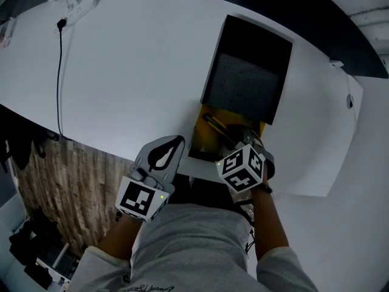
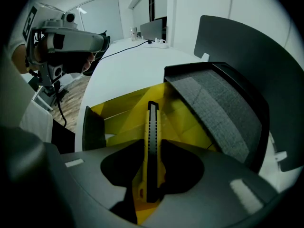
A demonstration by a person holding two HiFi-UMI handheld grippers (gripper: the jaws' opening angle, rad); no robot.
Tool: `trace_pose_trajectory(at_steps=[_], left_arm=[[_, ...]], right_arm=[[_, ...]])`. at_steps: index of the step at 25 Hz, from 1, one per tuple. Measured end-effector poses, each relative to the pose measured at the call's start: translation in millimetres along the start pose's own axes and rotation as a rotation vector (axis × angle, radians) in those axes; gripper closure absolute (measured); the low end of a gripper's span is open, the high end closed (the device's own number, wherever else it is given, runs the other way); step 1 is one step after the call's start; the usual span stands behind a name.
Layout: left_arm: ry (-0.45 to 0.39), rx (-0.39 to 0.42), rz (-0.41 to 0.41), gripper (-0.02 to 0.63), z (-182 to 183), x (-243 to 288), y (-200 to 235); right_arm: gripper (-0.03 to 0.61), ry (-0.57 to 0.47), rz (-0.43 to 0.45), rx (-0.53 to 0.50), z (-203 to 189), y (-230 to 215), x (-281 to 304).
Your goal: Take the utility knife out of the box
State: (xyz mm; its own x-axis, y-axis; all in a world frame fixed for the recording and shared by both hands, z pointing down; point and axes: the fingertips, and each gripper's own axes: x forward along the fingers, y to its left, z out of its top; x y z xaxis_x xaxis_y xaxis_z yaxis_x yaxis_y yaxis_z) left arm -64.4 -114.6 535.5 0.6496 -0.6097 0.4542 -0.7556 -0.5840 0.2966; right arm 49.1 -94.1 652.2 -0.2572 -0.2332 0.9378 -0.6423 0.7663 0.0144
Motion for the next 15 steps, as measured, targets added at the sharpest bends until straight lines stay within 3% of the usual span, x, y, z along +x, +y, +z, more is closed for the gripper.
trace_pose_trajectory(at_steps=[15], left_arm=[[-0.027,0.022,0.007,0.614,15,-7,-6]], right_arm=[[0.446,-0.113,-0.015,0.069,16,-6,-28]])
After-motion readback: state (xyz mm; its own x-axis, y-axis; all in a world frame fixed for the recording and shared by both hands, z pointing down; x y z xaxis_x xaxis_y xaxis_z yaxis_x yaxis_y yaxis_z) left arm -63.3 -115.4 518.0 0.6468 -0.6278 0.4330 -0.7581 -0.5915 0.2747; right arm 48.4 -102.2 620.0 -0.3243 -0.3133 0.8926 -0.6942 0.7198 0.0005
